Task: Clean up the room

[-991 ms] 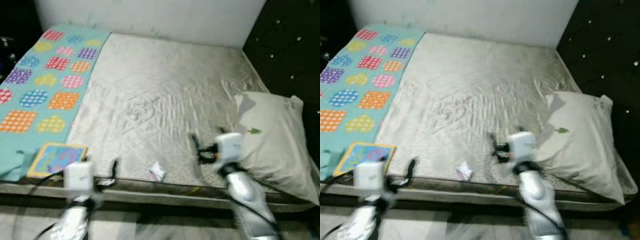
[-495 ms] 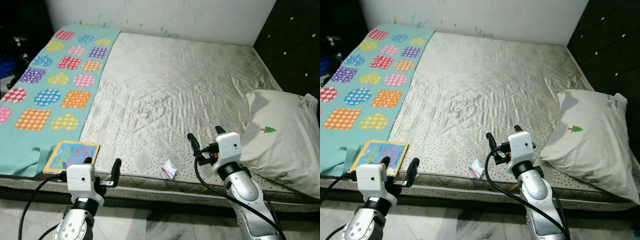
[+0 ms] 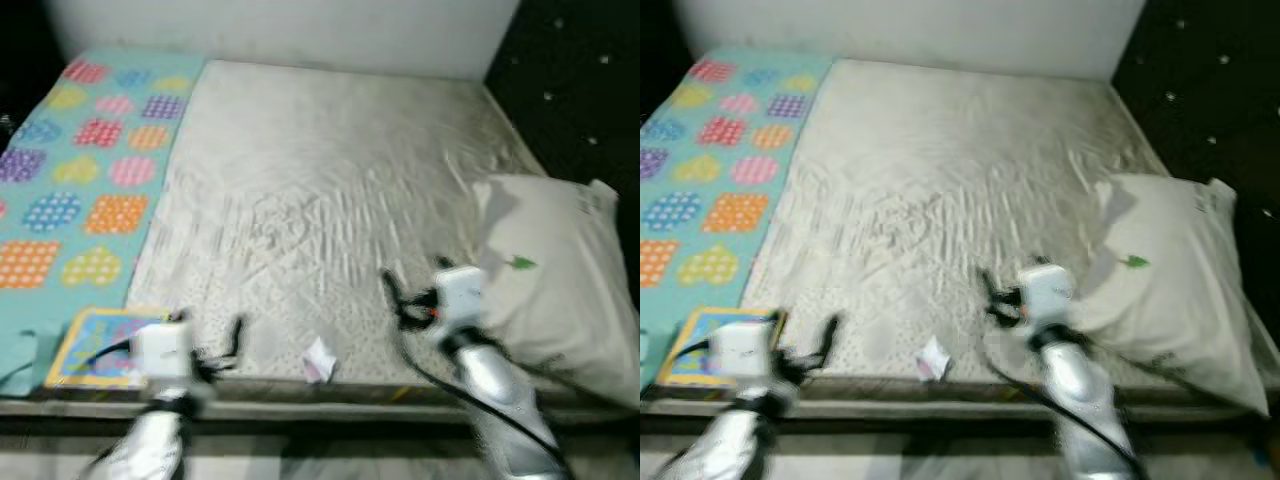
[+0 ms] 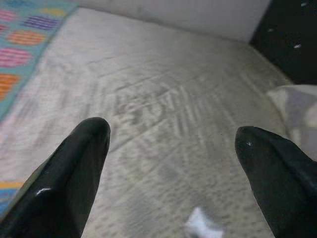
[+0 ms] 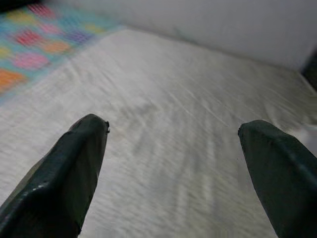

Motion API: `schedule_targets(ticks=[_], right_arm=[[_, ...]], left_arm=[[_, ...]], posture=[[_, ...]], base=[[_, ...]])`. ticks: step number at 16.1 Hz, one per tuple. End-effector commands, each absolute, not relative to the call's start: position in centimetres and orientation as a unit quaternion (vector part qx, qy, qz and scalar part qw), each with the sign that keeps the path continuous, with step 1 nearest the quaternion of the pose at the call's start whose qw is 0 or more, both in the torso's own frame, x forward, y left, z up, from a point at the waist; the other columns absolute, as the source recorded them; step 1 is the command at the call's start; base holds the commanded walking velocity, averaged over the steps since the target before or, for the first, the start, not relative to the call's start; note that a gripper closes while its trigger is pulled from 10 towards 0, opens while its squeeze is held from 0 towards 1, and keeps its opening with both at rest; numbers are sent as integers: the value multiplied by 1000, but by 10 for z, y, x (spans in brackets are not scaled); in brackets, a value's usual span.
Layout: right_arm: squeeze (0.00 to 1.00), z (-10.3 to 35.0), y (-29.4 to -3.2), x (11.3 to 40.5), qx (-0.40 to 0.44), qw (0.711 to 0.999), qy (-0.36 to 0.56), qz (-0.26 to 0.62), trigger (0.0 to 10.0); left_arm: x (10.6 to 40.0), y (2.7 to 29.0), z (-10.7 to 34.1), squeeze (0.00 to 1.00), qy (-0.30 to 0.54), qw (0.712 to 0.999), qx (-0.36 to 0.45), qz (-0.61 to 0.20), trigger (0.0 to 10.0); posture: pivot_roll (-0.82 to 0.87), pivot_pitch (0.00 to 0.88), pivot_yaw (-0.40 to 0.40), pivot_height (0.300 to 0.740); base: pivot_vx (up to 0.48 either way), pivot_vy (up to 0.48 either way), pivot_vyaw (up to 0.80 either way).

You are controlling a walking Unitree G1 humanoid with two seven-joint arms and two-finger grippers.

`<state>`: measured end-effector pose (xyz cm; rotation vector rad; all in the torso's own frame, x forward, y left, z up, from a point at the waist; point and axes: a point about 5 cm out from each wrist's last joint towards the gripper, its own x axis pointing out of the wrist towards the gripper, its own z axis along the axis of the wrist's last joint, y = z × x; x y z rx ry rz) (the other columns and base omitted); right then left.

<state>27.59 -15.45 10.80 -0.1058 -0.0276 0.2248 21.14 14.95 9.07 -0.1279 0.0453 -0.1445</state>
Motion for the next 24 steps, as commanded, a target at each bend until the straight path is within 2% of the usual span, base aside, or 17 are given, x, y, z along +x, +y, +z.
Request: schedule_targets(ticks=[1,3,12,14,24], right_arm=[[0,113,-146,277,-46,991,-25,123,10000],[0,113,-145,277,-47,991,-24,122,10000],[0,111,-147,277,-48,992,-22,119,10000],[0,112,-147,278,-47,991,-22,120,10000],[0,111,-146,277,-50,991,-22,124,10000]], left_arm=[[207,158,88,0,32,996,-56,-62,10000],[207,159,88,0,33,996,-54,-63,10000],[208,160,85,0,46,996,-48,-51,10000],[208,159,84,0,48,996,-51,-50,10000],[209,160,84,0,50,996,-54,-50,10000]], posture=[[-33,131,-96,740],[-32,132,-94,740],[-33,136,-96,740],[-34,136,-97,740],[-32,130,-95,740]], base=[[352,0,0],[341,0,0],[0,0,0],[0,0,-641],[0,441,-54]])
